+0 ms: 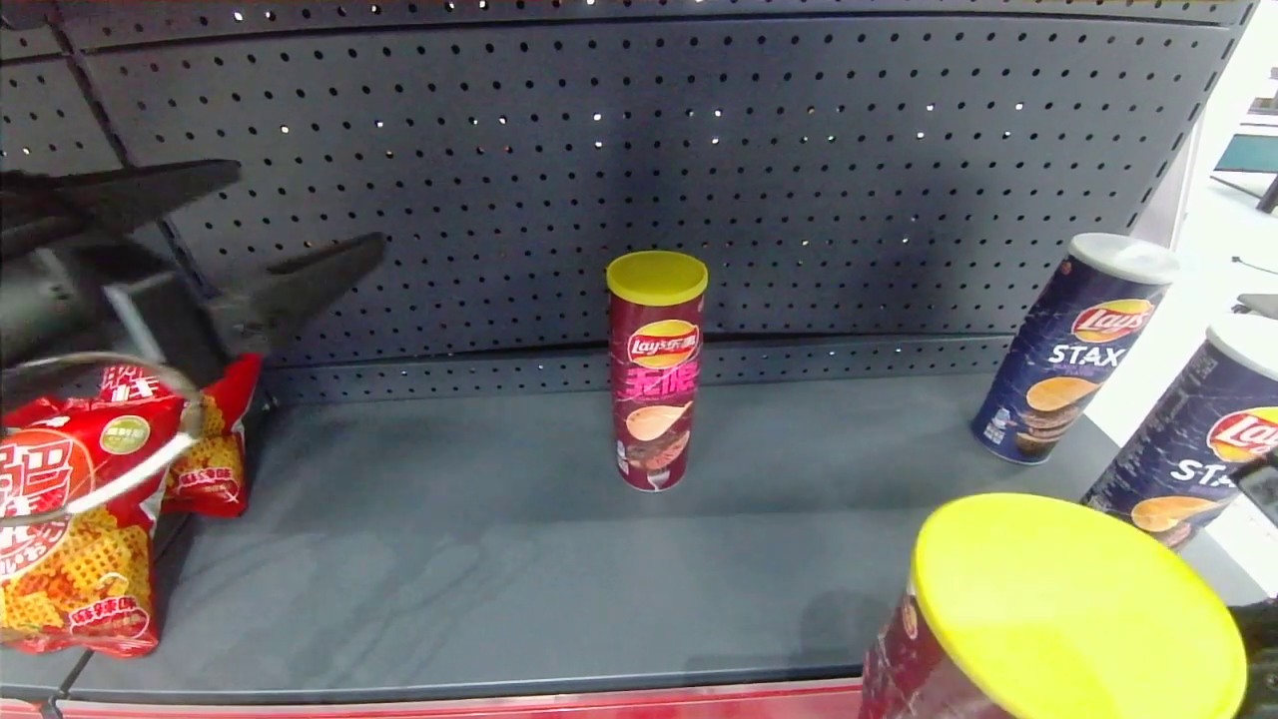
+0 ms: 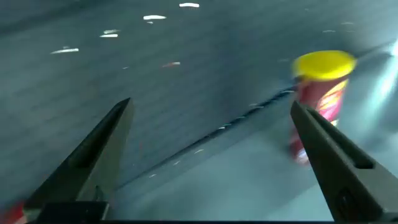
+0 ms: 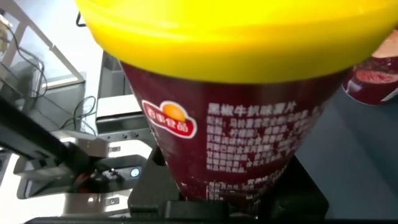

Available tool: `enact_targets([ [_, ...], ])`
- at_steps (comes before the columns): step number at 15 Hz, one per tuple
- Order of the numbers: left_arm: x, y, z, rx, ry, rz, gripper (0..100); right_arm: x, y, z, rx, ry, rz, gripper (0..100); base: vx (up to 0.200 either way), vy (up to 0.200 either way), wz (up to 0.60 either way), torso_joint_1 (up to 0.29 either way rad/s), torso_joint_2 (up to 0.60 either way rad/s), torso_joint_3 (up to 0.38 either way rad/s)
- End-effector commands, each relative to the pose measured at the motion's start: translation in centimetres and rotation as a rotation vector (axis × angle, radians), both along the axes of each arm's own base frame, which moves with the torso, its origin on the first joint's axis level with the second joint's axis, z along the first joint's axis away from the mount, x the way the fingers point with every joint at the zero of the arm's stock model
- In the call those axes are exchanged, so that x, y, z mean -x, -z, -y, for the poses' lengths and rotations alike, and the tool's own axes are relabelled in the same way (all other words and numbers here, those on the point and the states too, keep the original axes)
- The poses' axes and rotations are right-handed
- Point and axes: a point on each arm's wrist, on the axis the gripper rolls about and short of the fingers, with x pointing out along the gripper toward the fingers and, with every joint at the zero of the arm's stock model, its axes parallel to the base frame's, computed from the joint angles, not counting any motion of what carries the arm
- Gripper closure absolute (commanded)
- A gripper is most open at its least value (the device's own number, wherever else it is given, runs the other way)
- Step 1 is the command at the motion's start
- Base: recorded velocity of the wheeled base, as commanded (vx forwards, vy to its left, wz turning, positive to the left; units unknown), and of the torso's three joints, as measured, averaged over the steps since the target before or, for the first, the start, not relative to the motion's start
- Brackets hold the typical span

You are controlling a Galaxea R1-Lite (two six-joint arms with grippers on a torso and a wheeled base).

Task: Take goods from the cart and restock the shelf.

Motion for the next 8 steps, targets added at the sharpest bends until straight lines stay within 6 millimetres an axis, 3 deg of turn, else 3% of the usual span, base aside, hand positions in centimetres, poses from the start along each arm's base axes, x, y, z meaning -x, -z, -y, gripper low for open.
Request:
enact_targets([
  [1, -4.1, 3.6, 5.6, -0.041, 0.080, -0.115, 0, -0.9, -0.4, -0.7, 0.001, 0.011, 0.000, 100, 0.000, 0.000, 0.00, 0.000, 0.00, 0.000],
  [2, -4.5, 4.5, 6.4, -0.058, 0.100, -0.143, 0, -1.8, -1.4, -1.0, -0.019, 0.033, 0.010, 100, 0.000, 0.000, 0.00, 0.000, 0.00, 0.000],
  [8, -5.4, 6.7, 7.3, -0.105, 0.134, -0.214, 0, -2.9, -1.9, -1.9, -0.022, 0.040, 0.011, 100, 0.000, 0.000, 0.00, 0.000, 0.00, 0.000],
])
